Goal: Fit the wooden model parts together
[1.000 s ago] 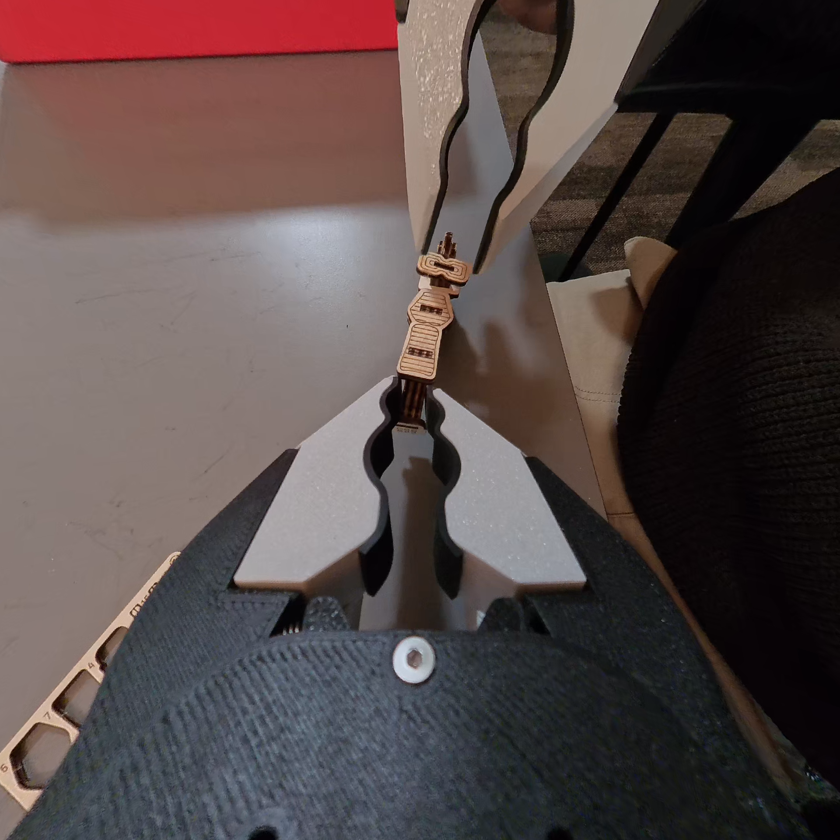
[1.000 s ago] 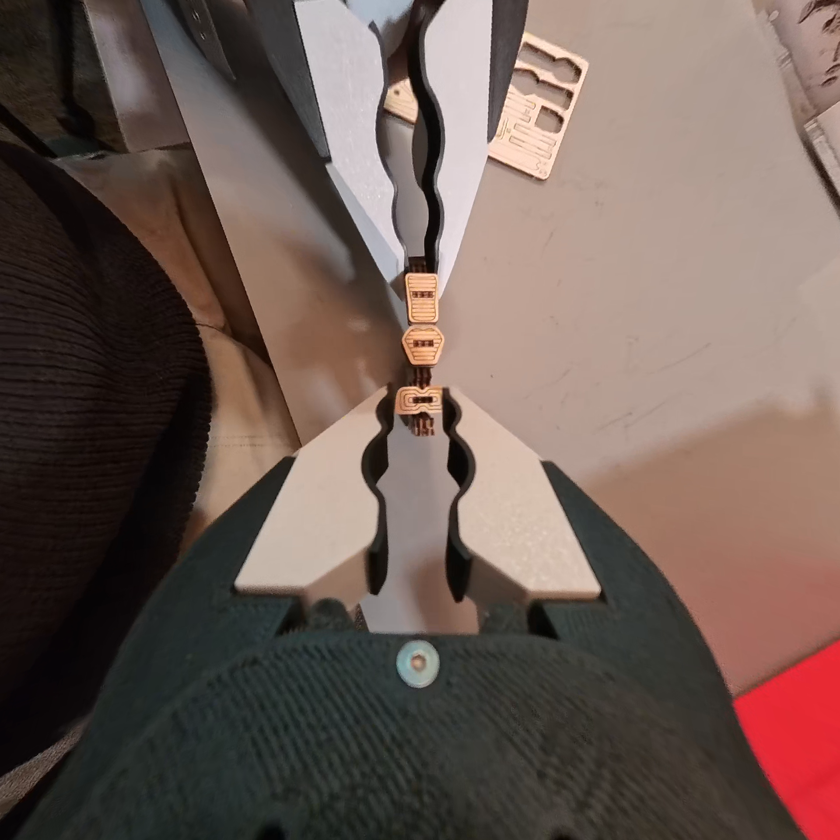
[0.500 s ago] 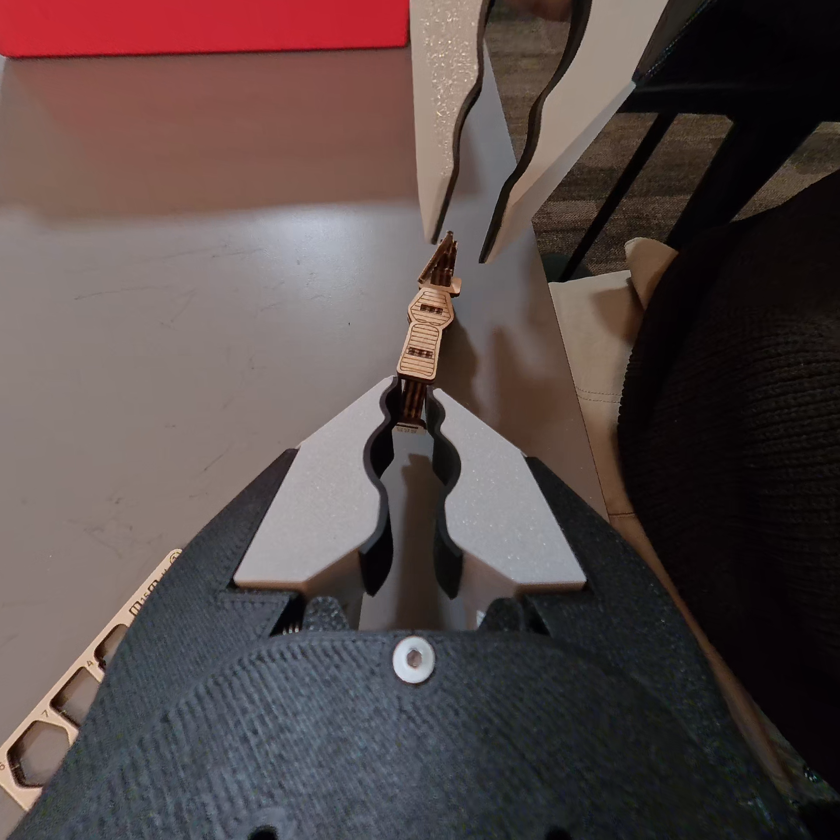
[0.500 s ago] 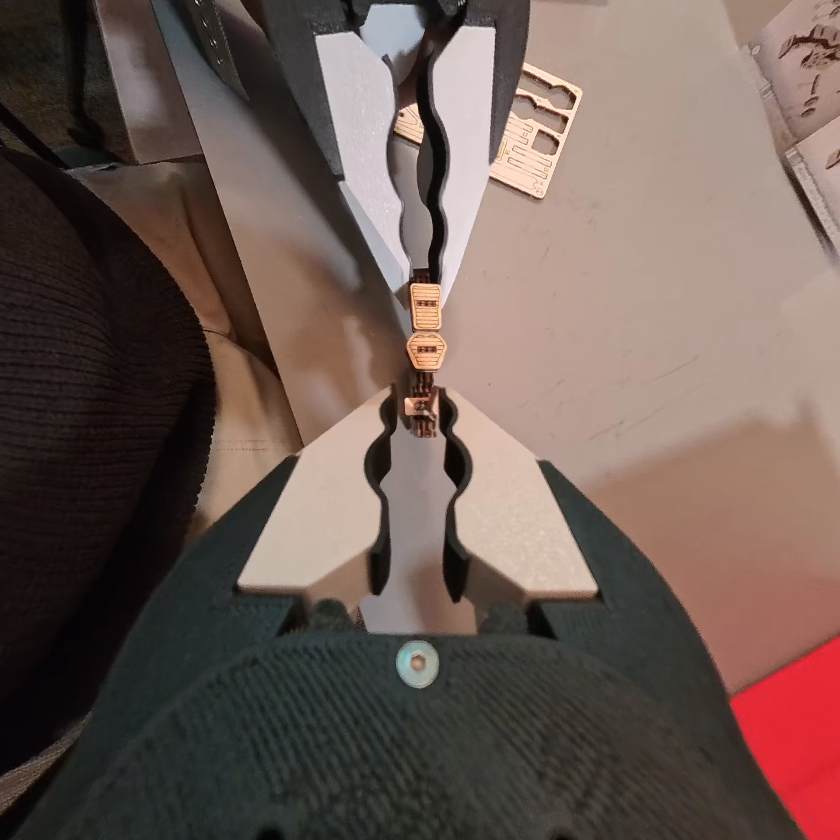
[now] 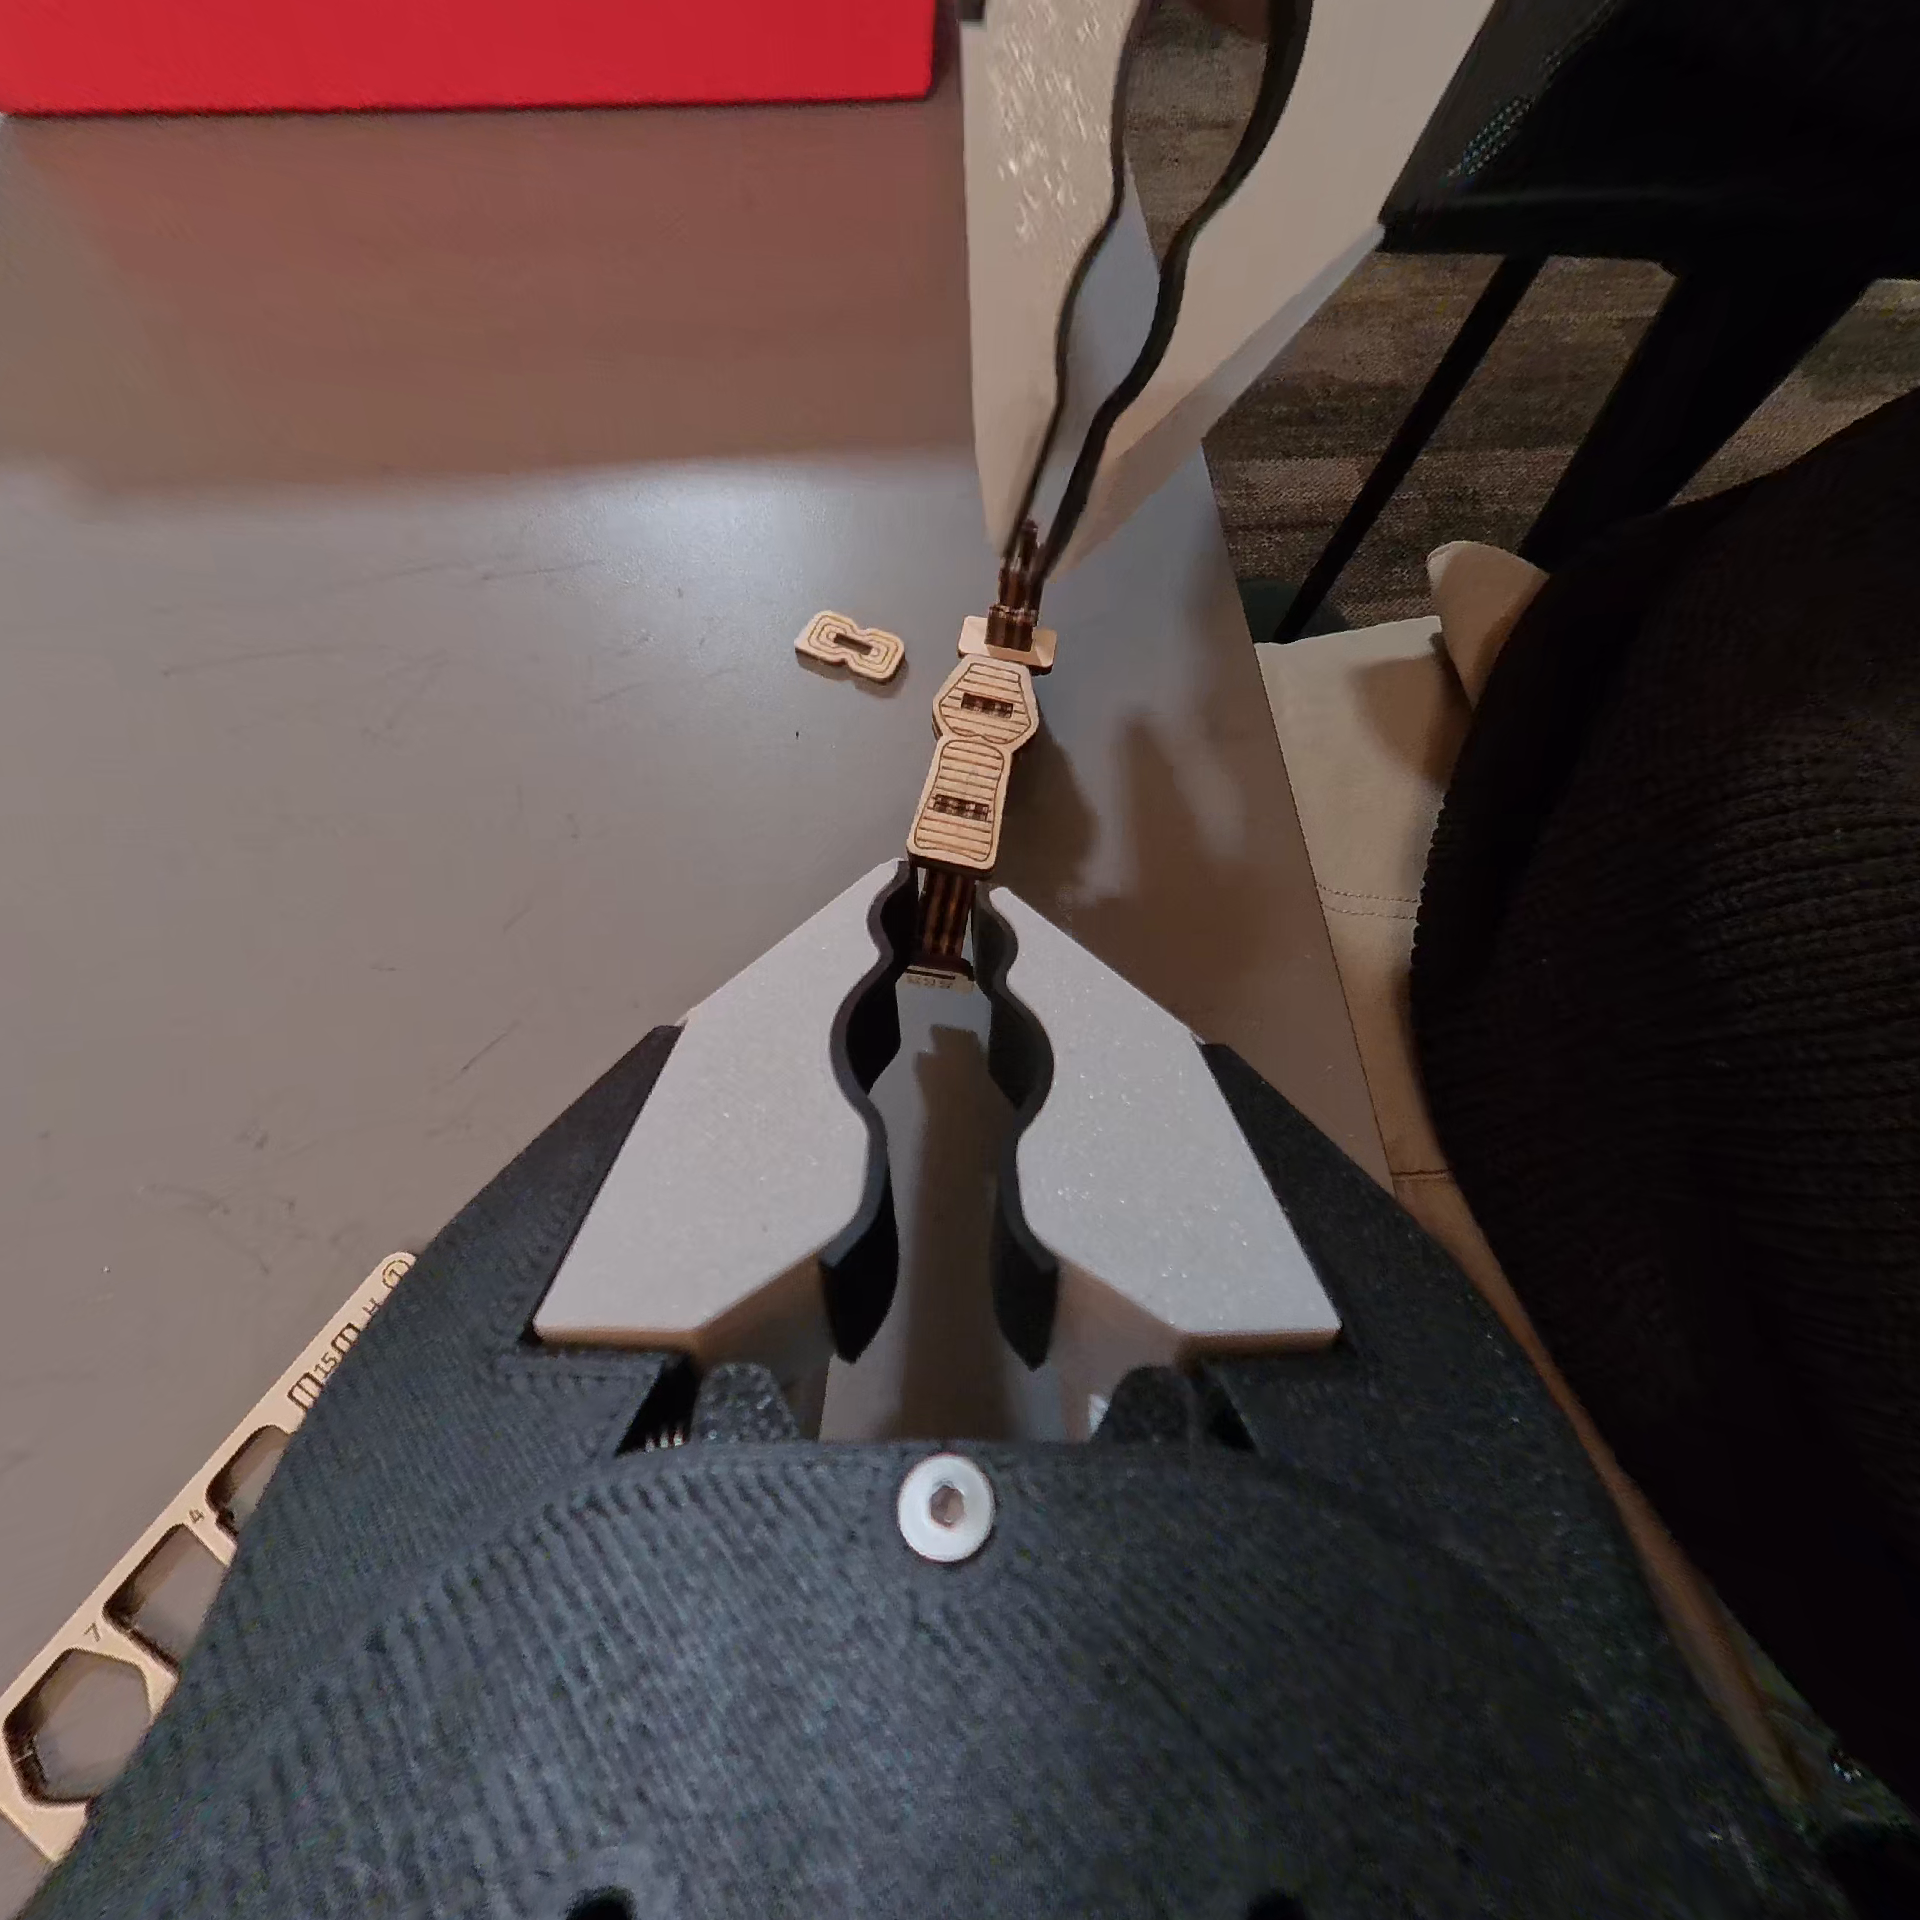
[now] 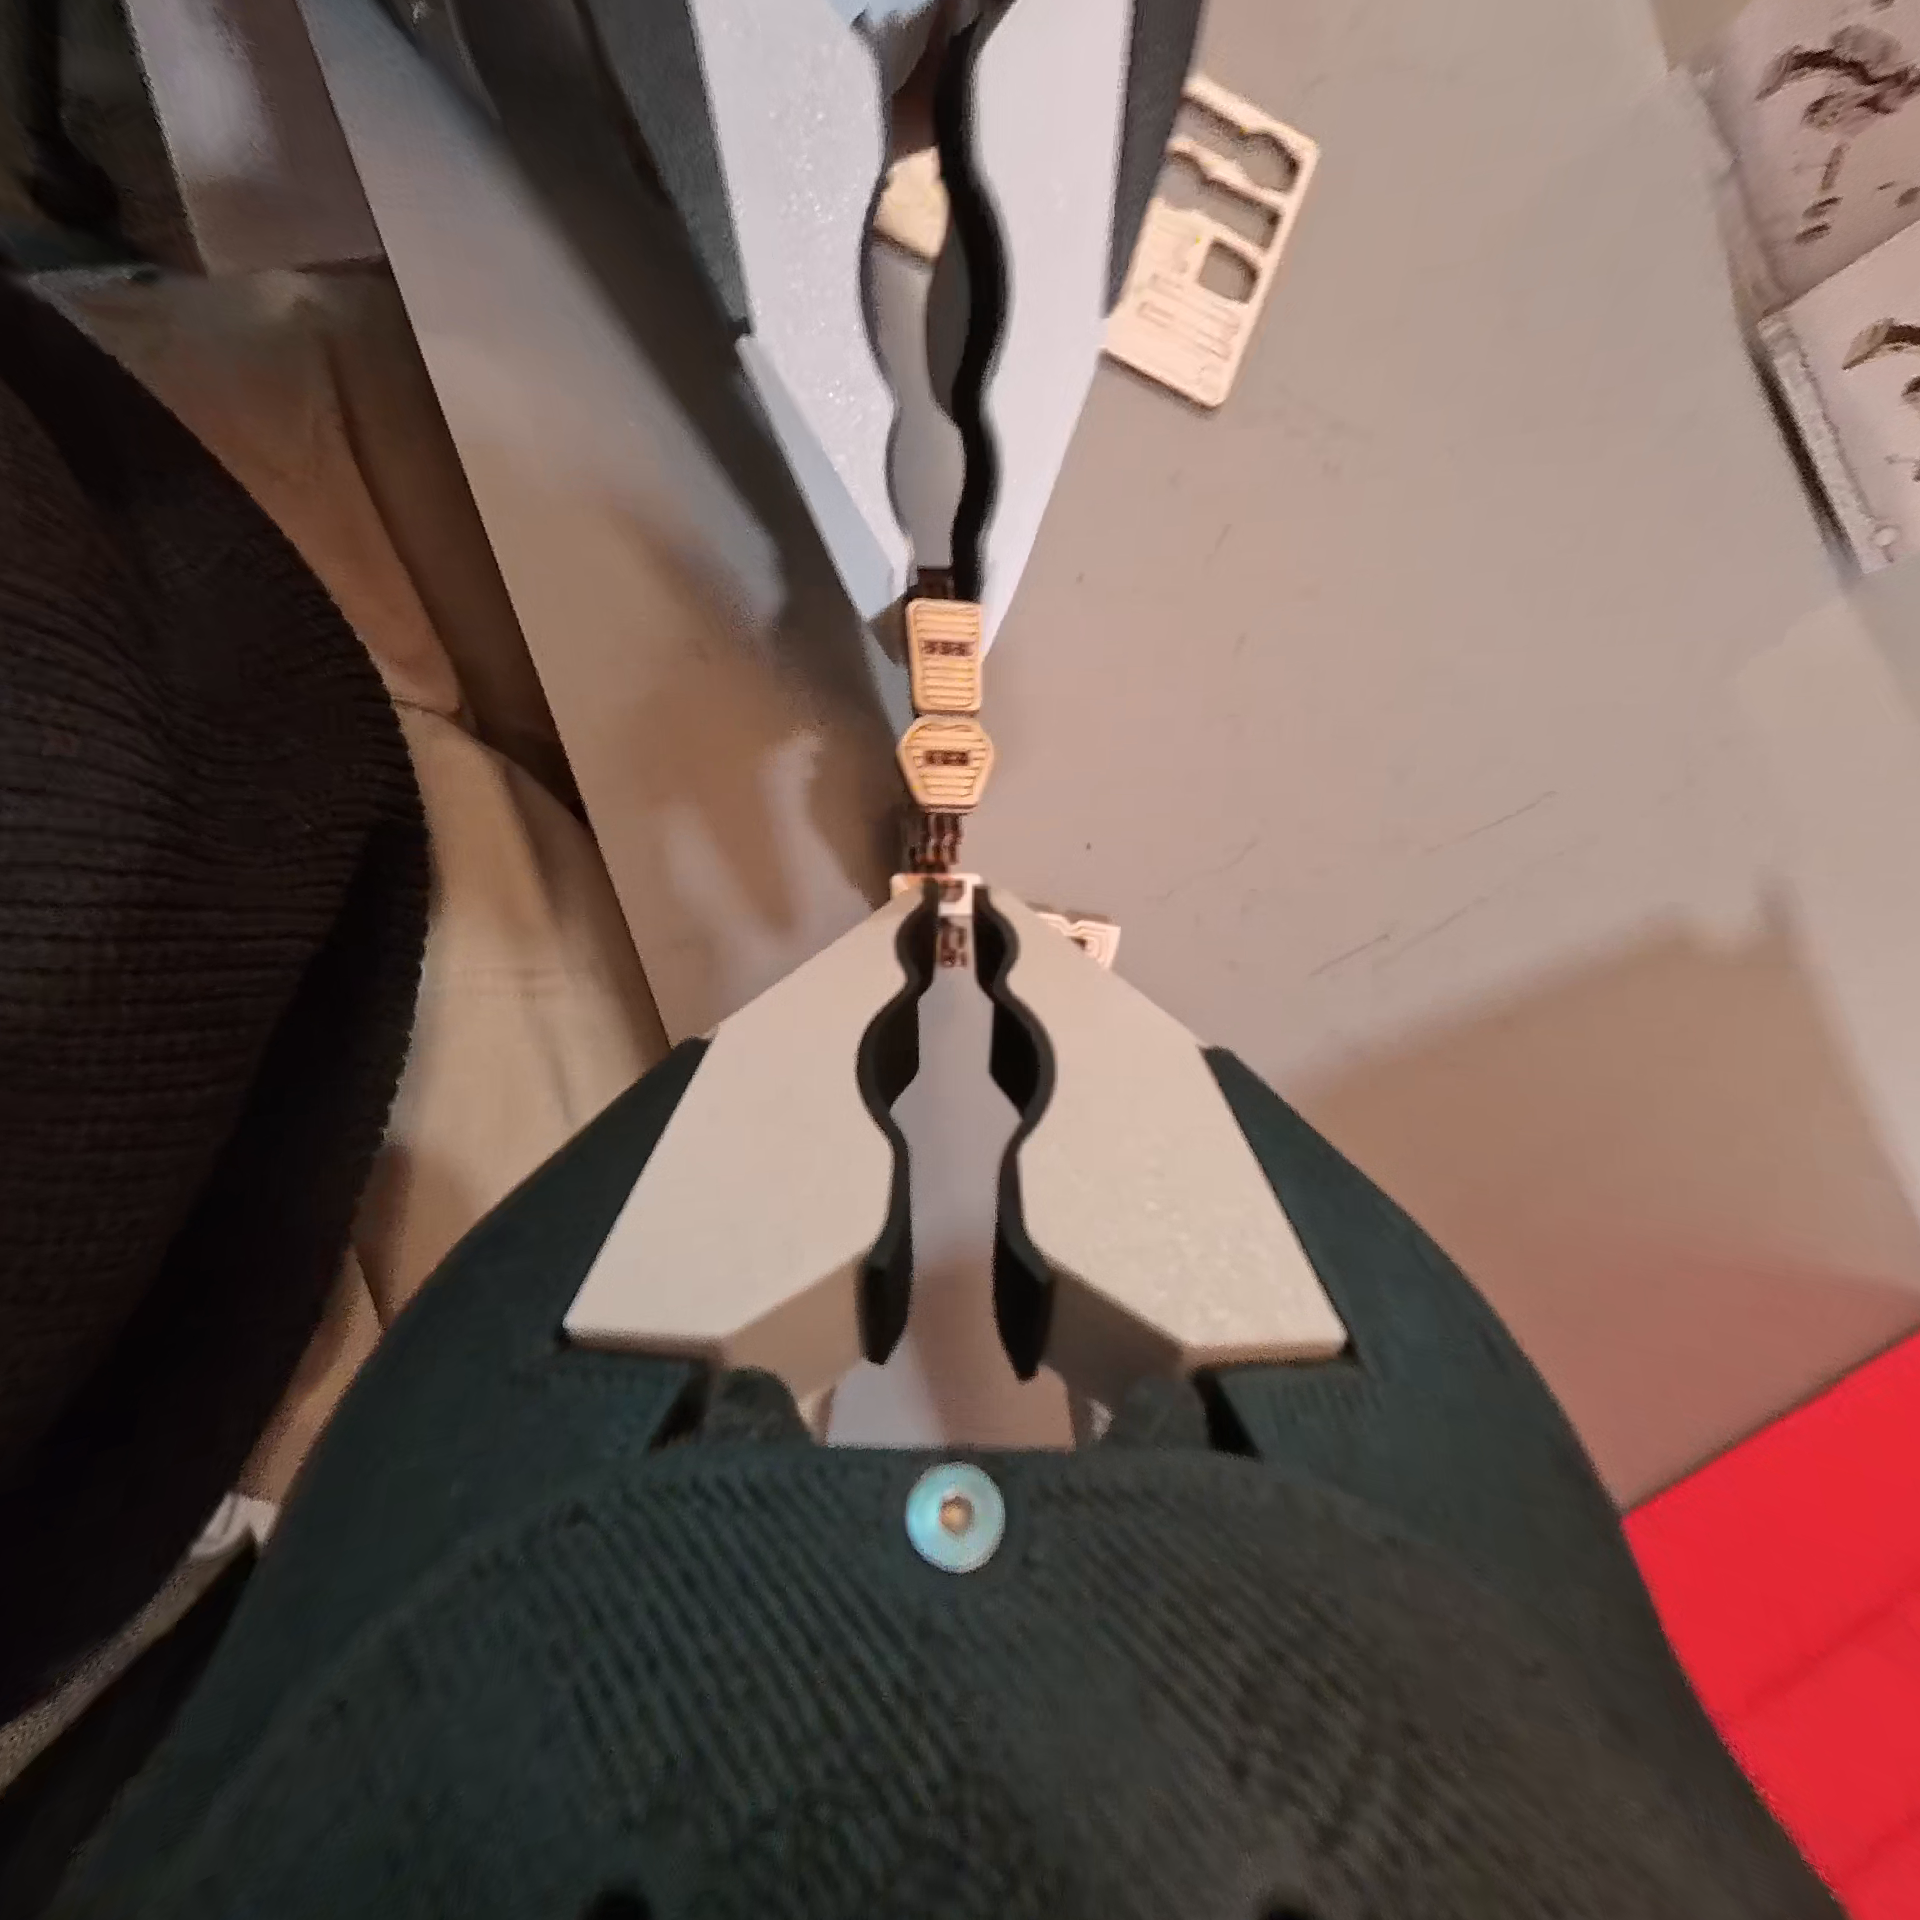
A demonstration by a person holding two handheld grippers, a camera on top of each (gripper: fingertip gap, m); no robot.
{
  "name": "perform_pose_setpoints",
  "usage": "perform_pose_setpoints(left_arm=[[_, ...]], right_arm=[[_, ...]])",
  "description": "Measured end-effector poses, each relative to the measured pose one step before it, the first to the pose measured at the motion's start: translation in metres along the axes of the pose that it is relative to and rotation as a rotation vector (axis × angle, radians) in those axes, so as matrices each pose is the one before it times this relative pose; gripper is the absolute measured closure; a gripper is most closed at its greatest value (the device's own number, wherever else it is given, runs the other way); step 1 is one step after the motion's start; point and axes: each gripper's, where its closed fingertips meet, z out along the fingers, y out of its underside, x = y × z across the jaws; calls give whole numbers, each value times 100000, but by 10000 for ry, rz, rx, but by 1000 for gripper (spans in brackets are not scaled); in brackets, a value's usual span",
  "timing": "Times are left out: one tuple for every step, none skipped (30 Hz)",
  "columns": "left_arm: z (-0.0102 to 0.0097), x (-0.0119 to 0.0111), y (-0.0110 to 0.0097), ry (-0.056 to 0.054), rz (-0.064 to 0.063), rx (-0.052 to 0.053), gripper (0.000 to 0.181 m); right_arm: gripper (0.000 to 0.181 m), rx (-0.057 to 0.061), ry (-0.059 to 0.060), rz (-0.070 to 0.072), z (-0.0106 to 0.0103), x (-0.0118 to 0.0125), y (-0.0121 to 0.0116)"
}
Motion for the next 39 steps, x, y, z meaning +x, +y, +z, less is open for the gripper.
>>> perform_pose_setpoints(left_arm=[[-2,8,-4,10,-1,6,172],[1,23,-3,17,1,2,172],[5,56,-7,30,1,4,172],[5,56,-7,33,6,5,172],[15,72,-11,39,14,1,172],[15,85,12,39,15,-10,172],[7,86,-9,44,13,-10,172],[11,42,-4,15,7,-4,172],[7,16,-10,1,6,-8,172],[-2,16,-5,2,10,-5,172],[1,3,-6,-5,5,-8,172],[-7,8,10,2,3,-4,172],[7,4,6,4,2,1,172],[-8,-1,7,3,-1,-2,172],[2,2,9,5,-1,2,172],[-6,10,-1,6,1,7,172],[7,10,7,8,0,0,172],[9,-12,19,2,-1,-3,172],[-2,5,13,3,1,3,172],[1,5,-1,4,0,1,172],[-4,10,4,3,3,0,172],[2,8,0,1,10,0,172],[-4,5,7,-7,10,-2,172],[-6,5,-5,-4,7,-3,172],[6,0,-4,-2,5,-1,172],[6,5,-4,1,4,0,172],[4,-2,13,1,2,-4,172],[10,10,-4,-1,3,-4,172],[-1,7,5,-2,6,-4,172],[14,6,-4,-5,8,-7,172],[-5,10,-5,-7,14,-3,172],[16,10,-10,-1,10,-3,172],[11,9,7,3,1,-3,172],[4,-5,10,4,-6,-1,172],[5,-3,-6,2,-4,1,172],[-1,1,1,0,-2,-1,172],[0,-6,0,-2,5,0,172],[-1,2,4,-5,7,-3,172],[-2,1,6,-6,7,-5,172]], right_arm=[[172,209,92,261,-256,386,-231],[170,217,155,368,-249,587,-195],[168,155,219,463,-200,777,-42],[167,71,196,509,-96,812,163],[165,14,144,516,0,754,319],[166,-19,105,521,135,683,407],[166,-31,29,532,255,525,416],[165,-26,-62,533,354,311,370],[164,-27,-140,472,418,101,312],[162,-34,-174,375,417,-69,250],[160,-52,-141,295,402,-112,219],[158,-76,-83,224,348,-107,186],[156,-99,-5,159,299,-86,174],[153,-132,94,94,229,-3,170],[151,-144,129,12,186,4,149],[150,-125,120,-35,138,-47,108],[150,-102,89,-32,129,-77,81],[152,-93,11,-17,140,-177,70],[152,-116,-17,-3,156,-203,101],[152,-137,16,-23,170,-118,151],[152,-107,55,-53,157,-45,117],[153,-33,75,-52,89,20,14],[153,4,47,-41,36,15,-57],[152,25,-14,-64,71,-22,-85],[153,81,-61,-130,122,-91,-156],[155,116,-18,-147,133,-9,-155],[155,88,20,-93,87,75,-106],[156,31,-13,-47,39,47,-53],[157,-4,-3,-15,-2,67,-2],[158,-4,28,-4,-19,81,22],[159,10,32,-18,-16,64,31],[160,10,26,-17,-16,46,32],[160,-1,9,-3,-25,13,33],[160,-4,-1,-3,-9,0,14],[160,0,9,-2,-12,12,15],[160,-1,17,2,-8,32,10],[159,-11,27,-7,-7,33,15],[158,-22,47,-22,-28,61,32],[158,-17,52,-32,-23,54,24]])
